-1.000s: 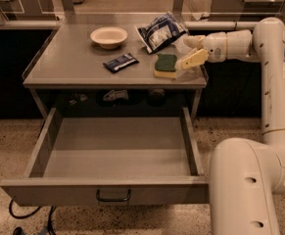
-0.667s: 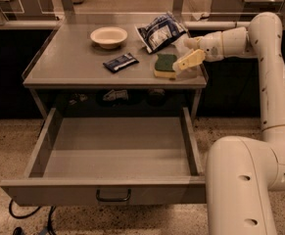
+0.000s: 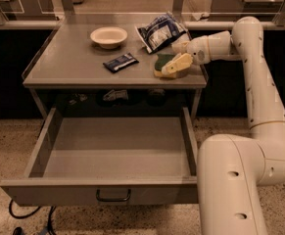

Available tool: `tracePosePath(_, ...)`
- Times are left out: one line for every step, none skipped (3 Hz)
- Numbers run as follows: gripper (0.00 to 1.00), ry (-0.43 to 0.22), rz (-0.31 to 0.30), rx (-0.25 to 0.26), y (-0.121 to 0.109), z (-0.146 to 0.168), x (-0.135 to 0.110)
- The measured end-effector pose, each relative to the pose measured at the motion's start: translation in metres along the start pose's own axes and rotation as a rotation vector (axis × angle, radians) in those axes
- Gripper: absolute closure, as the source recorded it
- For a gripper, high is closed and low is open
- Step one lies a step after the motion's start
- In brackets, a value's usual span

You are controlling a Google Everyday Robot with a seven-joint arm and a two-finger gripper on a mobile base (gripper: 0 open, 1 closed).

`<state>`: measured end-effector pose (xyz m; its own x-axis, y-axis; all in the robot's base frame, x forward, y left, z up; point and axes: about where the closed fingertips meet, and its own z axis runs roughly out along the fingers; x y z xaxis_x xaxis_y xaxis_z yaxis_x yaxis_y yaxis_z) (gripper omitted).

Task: Place sponge into top drawer

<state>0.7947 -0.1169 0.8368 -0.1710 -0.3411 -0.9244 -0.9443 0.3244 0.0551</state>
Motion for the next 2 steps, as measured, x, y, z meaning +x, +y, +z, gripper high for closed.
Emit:
tracePosePath(0.0, -0.003, 0.008, -0.008, 0.0005, 0.0037, 0.0016)
tracePosePath(0.0, 0.001, 0.028, -0.02, 0.0009, 0.0096, 0.009)
